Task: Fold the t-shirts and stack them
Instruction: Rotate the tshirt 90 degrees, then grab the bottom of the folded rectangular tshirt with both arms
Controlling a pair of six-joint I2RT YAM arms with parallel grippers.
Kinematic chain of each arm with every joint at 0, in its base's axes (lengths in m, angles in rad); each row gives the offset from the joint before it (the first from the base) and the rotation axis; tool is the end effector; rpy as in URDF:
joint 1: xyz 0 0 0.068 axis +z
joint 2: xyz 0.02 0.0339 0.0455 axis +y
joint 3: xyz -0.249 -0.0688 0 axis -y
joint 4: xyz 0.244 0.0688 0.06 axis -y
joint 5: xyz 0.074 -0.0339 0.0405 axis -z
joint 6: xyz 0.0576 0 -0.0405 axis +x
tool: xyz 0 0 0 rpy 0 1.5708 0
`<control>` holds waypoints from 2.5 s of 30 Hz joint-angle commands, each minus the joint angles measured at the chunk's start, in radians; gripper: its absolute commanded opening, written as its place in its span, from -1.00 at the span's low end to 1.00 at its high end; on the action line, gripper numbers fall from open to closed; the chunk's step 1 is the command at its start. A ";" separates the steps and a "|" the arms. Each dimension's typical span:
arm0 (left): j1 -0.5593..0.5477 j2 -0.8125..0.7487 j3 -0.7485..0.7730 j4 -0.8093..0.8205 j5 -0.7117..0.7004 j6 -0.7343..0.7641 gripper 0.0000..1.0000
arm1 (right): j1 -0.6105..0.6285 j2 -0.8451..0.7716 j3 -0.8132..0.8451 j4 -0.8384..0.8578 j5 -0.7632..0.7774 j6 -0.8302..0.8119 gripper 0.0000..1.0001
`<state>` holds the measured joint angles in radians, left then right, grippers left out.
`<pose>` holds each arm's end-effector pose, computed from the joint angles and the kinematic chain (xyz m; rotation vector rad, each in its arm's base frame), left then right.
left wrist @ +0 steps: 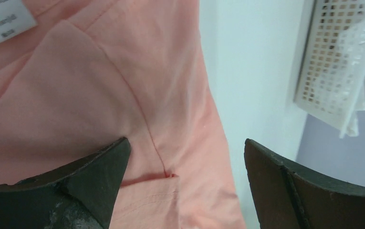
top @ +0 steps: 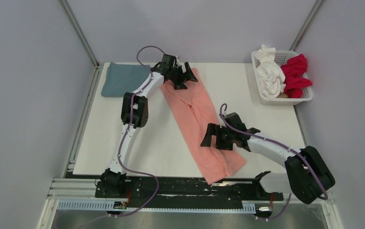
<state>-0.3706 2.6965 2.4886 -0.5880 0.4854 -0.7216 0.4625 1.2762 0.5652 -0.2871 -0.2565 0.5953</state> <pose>0.5340 -0.2363 0.1398 -0.1889 2.5209 -1.0652 0.2101 0.1211 0.1290 0.0765 2.6894 0.6988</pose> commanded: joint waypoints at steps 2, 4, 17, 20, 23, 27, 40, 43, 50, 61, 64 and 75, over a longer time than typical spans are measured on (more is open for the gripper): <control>0.037 0.058 -0.042 0.186 0.129 -0.154 1.00 | 0.225 0.090 -0.012 0.045 -0.180 0.121 1.00; 0.042 0.134 0.069 0.200 0.159 -0.212 1.00 | 0.279 0.138 0.020 0.097 -0.208 0.135 1.00; 0.095 0.180 0.052 0.426 0.051 -0.415 1.00 | 0.492 0.361 0.194 0.315 -0.077 0.327 1.00; 0.112 0.172 0.054 0.463 0.035 -0.433 1.00 | 0.497 0.259 0.168 0.253 0.039 0.282 1.00; 0.132 0.163 0.065 0.509 0.064 -0.444 1.00 | 0.522 0.107 0.148 0.198 0.166 0.143 1.00; 0.139 0.085 0.062 0.502 0.076 -0.392 1.00 | 0.526 -0.127 0.093 0.181 0.192 0.035 1.00; 0.014 -0.625 -0.223 0.041 0.027 0.068 1.00 | 0.524 -0.436 -0.025 0.052 0.130 0.051 1.00; -0.071 -0.905 -0.547 -0.073 -0.197 0.125 1.00 | 0.526 -0.440 -0.065 0.027 0.102 0.073 1.00; -0.328 -1.493 -1.490 0.087 -0.578 -0.093 1.00 | 0.526 -0.380 -0.143 0.000 0.127 0.148 0.92; -0.509 -1.871 -1.970 -0.168 -0.619 -0.433 0.97 | 0.530 -0.173 -0.148 0.068 0.110 0.191 0.37; -0.548 -1.910 -2.075 -0.041 -0.507 -0.466 0.80 | 0.537 -0.160 -0.164 0.101 0.078 0.216 0.23; -0.587 -1.836 -2.163 0.091 -0.492 -0.493 0.05 | 0.565 -0.084 -0.180 0.143 0.092 0.278 -0.37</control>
<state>-0.9497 0.8272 0.3500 -0.5690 -0.0044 -1.1995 1.0119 1.1713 0.3981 -0.1646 -0.1699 0.8341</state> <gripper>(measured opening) 0.561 0.371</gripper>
